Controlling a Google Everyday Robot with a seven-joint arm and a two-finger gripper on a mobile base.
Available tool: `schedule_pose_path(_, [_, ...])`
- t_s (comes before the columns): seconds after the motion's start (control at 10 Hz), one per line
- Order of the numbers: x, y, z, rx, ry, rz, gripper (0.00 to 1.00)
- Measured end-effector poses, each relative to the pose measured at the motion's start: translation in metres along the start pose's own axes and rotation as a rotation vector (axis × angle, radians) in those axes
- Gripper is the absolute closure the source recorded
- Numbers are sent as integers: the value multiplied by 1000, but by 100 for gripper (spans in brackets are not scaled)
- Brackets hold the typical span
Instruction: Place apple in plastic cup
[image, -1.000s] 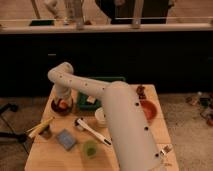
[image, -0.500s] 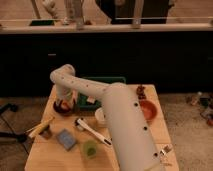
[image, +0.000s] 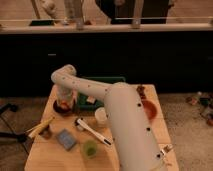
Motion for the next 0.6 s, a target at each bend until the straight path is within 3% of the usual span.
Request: schedule_pose_path(0.6, [1,-19,-55,19,60,-65,100])
